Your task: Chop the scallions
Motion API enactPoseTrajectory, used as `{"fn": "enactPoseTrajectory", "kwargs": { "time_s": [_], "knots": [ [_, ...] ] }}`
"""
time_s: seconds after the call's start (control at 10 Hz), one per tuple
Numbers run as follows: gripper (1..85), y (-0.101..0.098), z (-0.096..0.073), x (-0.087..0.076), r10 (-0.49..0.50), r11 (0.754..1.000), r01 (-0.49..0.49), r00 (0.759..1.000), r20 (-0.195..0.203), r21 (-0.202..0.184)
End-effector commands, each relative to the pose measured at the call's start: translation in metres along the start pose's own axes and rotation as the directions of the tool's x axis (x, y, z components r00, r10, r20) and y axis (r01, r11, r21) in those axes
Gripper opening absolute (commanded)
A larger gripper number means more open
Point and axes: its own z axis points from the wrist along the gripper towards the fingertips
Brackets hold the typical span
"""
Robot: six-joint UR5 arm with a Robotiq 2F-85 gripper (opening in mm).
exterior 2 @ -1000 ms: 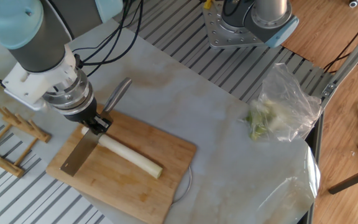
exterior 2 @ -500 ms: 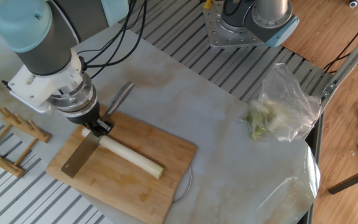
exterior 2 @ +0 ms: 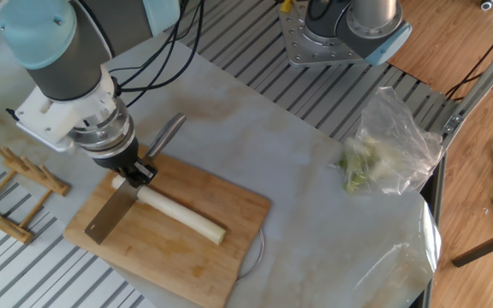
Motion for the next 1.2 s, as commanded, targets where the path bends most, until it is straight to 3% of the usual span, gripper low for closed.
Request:
{"fn": "enactPoseTrajectory", "kwargs": {
  "time_s": [0.0, 0.2, 0.4, 0.6, 0.8, 1.1],
  "knots": [
    [1.3, 0.001, -0.008, 0.0, -0.006, 1.0, 0.006, 1.0, 0.008, -0.011],
    [1.3, 0.002, 0.003, -0.01, 0.0, 1.0, -0.001, 0.999, 0.052, 0.01],
    [1.3, 0.003, 0.011, -0.012, 0.006, 1.0, -0.007, 0.998, 0.056, 0.012],
    [1.3, 0.004, -0.002, -0.004, -0.001, 1.0, 0.001, 1.0, 0.024, -0.001],
    [1.3, 0.005, -0.003, -0.002, -0.004, 1.0, 0.004, 1.0, 0.014, -0.005],
    [1.3, 0.007, -0.01, -0.011, -0.002, 1.0, 0.004, 0.999, 0.046, -0.027]
  ]
}}
